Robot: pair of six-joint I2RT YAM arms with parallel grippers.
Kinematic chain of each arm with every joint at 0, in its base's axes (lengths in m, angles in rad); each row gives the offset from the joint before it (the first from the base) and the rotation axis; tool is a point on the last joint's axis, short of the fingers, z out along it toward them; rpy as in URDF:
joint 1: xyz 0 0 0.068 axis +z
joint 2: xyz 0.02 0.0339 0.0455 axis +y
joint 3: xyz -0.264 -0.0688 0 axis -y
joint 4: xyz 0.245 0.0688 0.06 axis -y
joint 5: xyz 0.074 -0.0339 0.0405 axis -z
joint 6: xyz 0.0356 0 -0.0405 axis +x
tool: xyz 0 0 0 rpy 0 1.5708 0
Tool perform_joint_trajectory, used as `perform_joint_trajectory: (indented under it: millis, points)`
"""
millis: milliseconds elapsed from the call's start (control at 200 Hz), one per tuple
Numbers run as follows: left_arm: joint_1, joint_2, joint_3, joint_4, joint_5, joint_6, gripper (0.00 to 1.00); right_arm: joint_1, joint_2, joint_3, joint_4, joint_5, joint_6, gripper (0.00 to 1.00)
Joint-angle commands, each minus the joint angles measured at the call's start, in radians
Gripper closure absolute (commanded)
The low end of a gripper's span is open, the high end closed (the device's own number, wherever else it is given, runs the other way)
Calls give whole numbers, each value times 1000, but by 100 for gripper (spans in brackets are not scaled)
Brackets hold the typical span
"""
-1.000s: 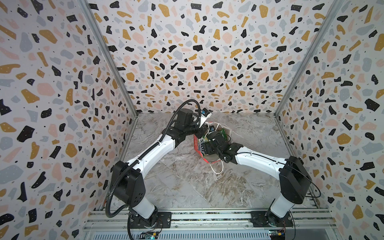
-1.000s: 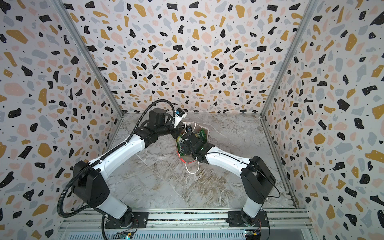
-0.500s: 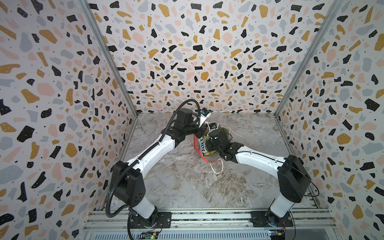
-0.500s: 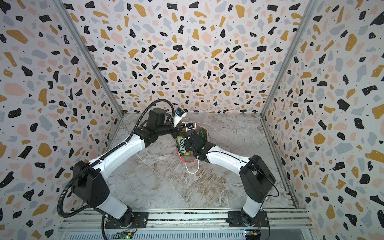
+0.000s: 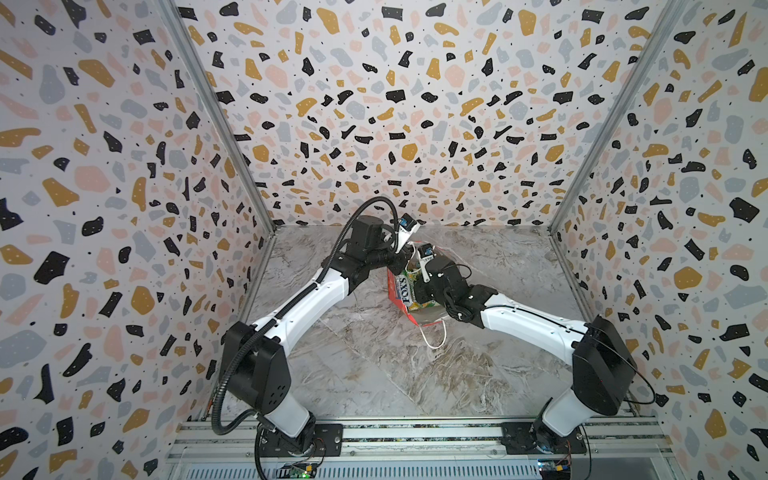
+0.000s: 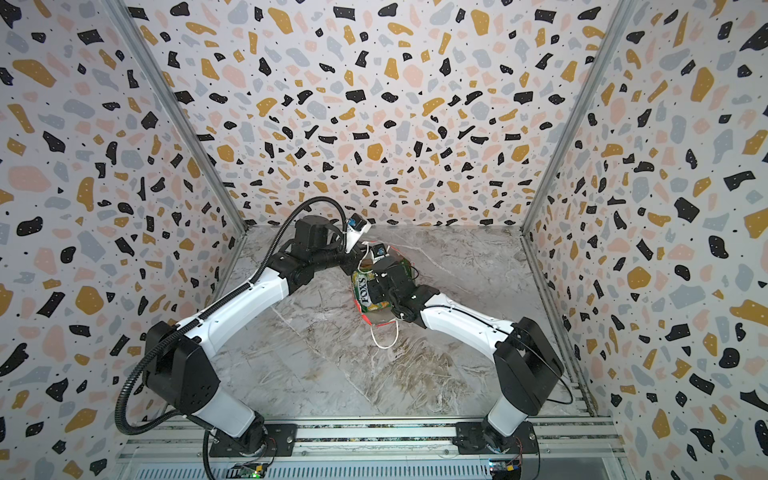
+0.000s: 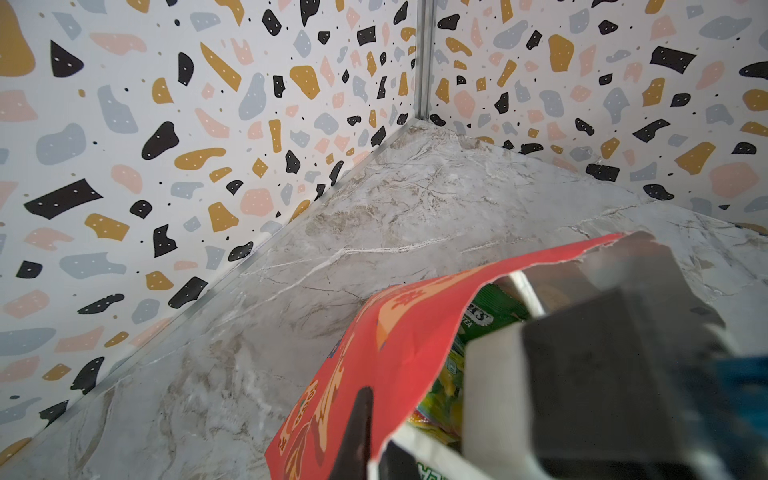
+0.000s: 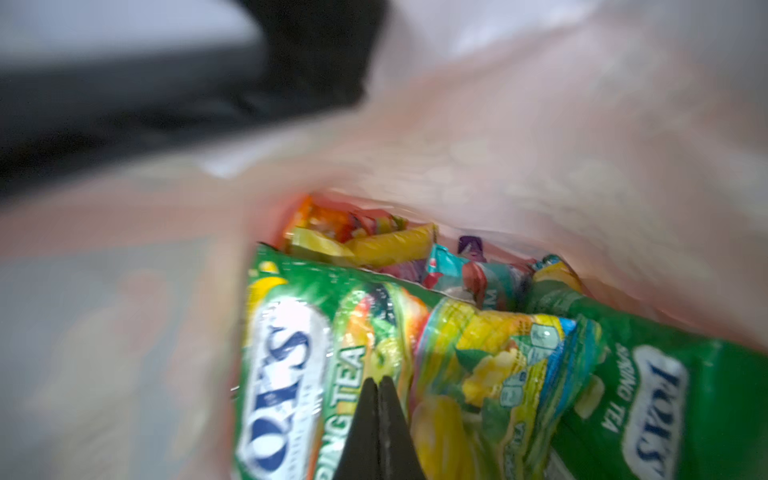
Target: Take the snacks out of the paper bag
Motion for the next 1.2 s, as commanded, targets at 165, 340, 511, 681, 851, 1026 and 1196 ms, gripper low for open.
perform_joint_trajectory:
  millis: [165, 340, 511, 681, 851, 1026, 1196]
  points:
    - [24, -12, 8, 86, 10, -36, 100, 6, -105, 24, -106, -21, 2, 96]
    - [25, -19, 9, 87, 17, -43, 100, 0, -38, 49, -183, 82, 27, 50]
    - [25, -21, 4, 92, 17, -42, 100, 15, 48, 110, -233, 153, 39, 29]
    - [25, -23, 0, 91, 13, -41, 100, 37, 125, 217, -341, 239, 71, 32]
    - [26, -29, -1, 88, 10, -37, 100, 38, 112, 223, -354, 250, 68, 43]
    - [29, -30, -5, 93, 6, -40, 100, 25, 88, 245, -414, 318, 67, 42]
    - [29, -28, -1, 89, 13, -42, 100, 19, 83, 277, -479, 411, 77, 40]
